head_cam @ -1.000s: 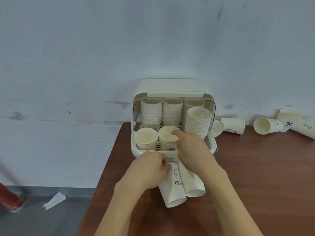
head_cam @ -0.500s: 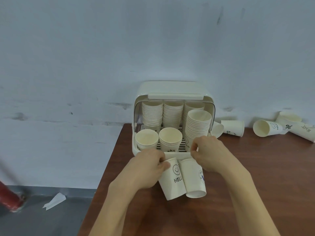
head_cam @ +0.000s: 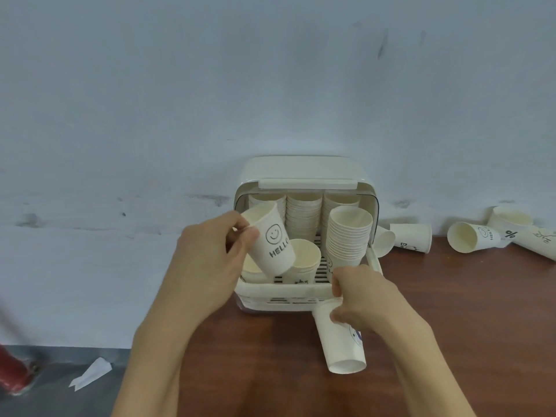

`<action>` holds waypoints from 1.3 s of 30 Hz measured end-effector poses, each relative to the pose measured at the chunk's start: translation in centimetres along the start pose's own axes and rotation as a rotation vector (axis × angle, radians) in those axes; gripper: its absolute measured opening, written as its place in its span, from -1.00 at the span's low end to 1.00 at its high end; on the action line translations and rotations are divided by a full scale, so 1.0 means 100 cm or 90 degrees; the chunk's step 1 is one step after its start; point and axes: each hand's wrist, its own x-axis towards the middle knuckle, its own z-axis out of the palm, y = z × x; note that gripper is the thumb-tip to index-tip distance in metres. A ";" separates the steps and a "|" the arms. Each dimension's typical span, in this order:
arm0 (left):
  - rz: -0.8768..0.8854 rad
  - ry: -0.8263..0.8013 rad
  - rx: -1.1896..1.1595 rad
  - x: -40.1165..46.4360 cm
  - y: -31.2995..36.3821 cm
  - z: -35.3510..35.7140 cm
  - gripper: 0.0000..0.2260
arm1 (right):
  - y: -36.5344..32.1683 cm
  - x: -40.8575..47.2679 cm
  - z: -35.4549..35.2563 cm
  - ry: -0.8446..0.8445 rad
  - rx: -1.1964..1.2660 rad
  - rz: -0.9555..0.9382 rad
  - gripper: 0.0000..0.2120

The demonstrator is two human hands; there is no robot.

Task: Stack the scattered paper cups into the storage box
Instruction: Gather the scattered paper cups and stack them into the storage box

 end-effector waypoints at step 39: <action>-0.067 -0.166 0.198 0.014 -0.048 0.060 -0.81 | -0.004 -0.036 -0.052 0.163 0.379 -0.187 -0.86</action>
